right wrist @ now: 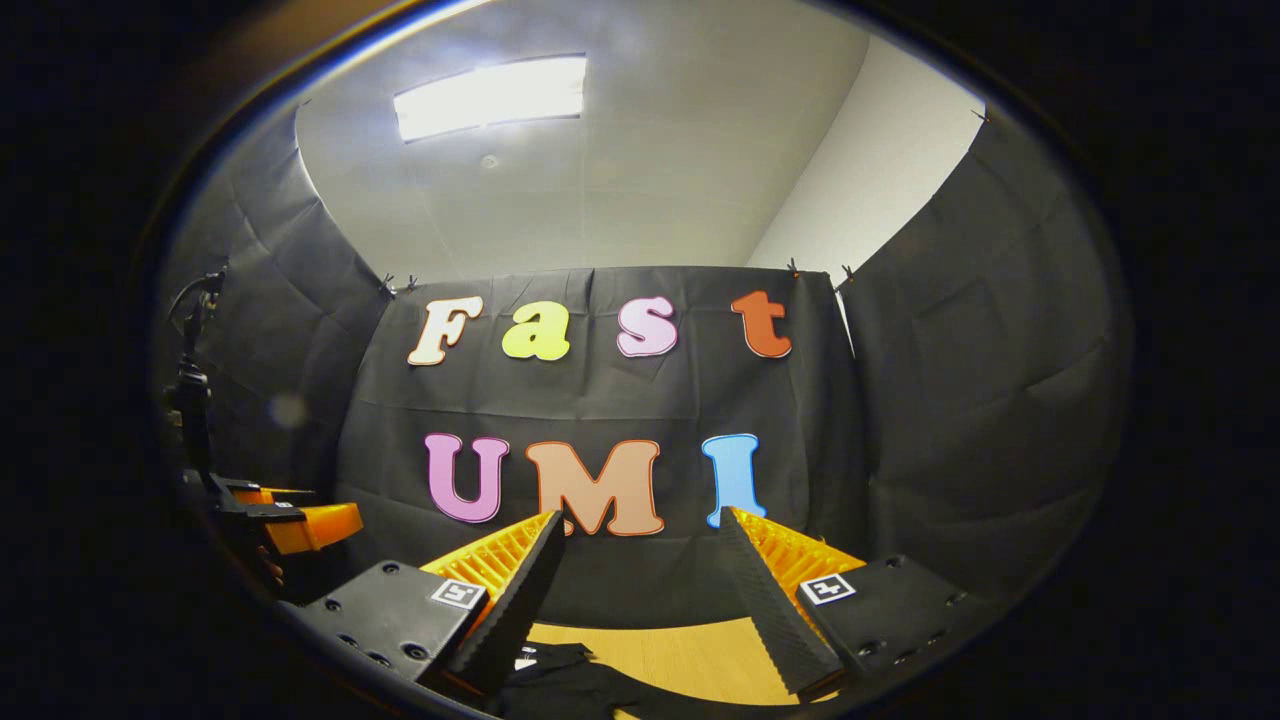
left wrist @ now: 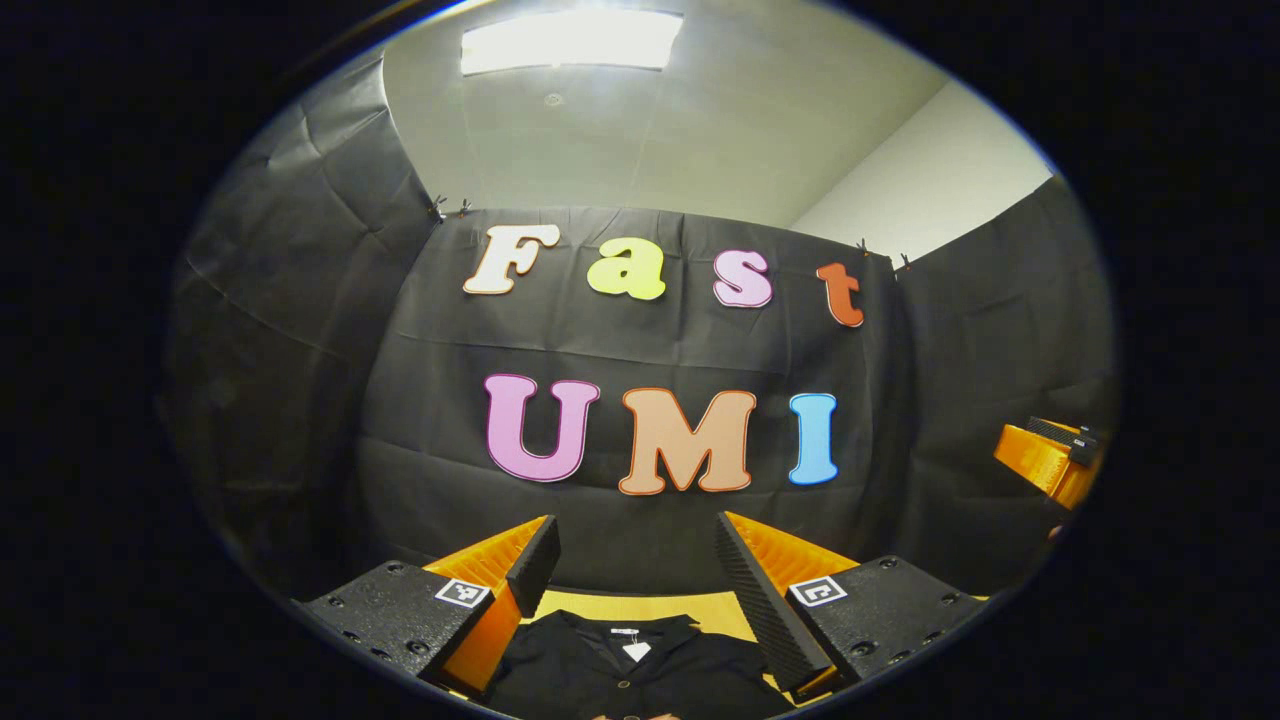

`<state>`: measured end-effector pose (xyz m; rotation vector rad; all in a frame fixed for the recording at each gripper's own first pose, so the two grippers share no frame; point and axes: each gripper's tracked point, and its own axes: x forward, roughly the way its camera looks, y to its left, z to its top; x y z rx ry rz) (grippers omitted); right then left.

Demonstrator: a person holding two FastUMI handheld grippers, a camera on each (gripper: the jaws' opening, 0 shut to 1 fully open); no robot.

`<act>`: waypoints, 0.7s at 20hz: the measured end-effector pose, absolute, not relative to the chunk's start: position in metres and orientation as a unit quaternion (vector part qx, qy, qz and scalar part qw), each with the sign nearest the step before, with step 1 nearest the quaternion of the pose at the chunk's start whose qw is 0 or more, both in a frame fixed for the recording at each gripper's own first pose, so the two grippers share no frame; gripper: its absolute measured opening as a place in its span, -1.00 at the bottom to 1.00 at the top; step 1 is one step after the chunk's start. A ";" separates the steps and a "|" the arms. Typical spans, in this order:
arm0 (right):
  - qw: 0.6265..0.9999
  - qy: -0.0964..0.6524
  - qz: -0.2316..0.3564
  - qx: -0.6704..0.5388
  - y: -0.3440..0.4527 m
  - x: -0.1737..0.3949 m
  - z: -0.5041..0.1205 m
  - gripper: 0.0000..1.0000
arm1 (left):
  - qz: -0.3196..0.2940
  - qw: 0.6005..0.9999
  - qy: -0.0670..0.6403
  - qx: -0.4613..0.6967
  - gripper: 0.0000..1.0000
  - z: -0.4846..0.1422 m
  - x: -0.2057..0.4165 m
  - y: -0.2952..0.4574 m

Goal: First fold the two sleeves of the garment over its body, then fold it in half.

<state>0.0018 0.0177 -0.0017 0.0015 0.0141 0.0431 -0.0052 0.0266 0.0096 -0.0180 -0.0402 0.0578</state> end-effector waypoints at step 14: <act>0.998 0.020 0.052 0.008 0.040 0.011 -0.009 0.99 | 0.066 0.998 -0.025 0.003 0.84 0.016 -0.022 0.061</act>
